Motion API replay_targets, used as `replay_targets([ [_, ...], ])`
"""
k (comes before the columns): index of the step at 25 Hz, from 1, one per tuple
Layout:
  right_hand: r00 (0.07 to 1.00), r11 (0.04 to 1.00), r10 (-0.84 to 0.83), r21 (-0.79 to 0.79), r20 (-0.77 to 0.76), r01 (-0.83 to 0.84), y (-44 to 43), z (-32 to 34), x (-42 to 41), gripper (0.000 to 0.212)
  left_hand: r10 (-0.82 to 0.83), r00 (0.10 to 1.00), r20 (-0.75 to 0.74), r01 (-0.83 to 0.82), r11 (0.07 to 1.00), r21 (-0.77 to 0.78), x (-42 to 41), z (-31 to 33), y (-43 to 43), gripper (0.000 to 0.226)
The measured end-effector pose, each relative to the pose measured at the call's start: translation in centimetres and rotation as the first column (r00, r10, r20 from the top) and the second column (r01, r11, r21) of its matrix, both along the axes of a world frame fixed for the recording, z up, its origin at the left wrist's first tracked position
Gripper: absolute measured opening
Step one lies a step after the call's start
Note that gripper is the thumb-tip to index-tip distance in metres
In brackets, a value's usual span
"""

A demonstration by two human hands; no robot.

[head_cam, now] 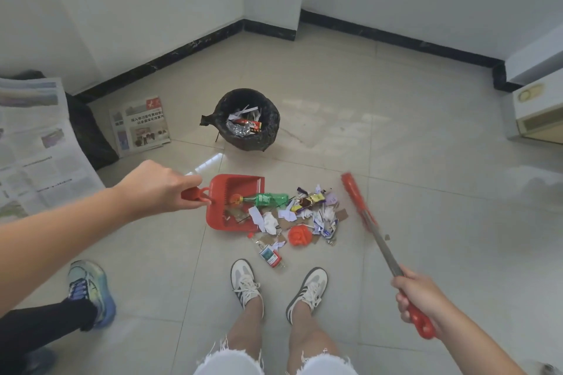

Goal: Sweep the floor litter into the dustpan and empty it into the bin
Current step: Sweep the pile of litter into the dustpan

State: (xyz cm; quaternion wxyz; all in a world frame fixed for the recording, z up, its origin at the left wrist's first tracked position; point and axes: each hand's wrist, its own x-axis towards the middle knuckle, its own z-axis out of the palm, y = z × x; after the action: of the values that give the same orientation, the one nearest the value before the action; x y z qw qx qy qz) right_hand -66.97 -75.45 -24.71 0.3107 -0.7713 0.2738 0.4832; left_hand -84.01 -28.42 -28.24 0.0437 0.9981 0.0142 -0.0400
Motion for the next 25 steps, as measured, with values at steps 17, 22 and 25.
replay_targets([
  [17, 0.944, 0.933, -0.225, 0.227, -0.239, 0.28, 9.1, -2.6, -6.2, 0.044, -0.111, 0.993, 0.034, 0.114, 0.99, -0.086, 11.5, -1.5, -8.5, 0.053],
  [22, 0.962, 0.951, -0.117, 0.251, -0.249, 0.18, 9.3, -1.3, -7.8, 0.063, -0.112, 0.992, 0.055, 0.117, 0.987, -0.106, 11.6, -1.6, -9.5, 0.051],
  [25, 0.968, 0.961, -0.069, 0.244, -0.243, 0.13, 9.3, -1.1, -8.3, 0.072, -0.094, 0.993, 0.064, 0.099, 0.992, -0.076, 11.5, -1.4, -9.1, 0.052],
])
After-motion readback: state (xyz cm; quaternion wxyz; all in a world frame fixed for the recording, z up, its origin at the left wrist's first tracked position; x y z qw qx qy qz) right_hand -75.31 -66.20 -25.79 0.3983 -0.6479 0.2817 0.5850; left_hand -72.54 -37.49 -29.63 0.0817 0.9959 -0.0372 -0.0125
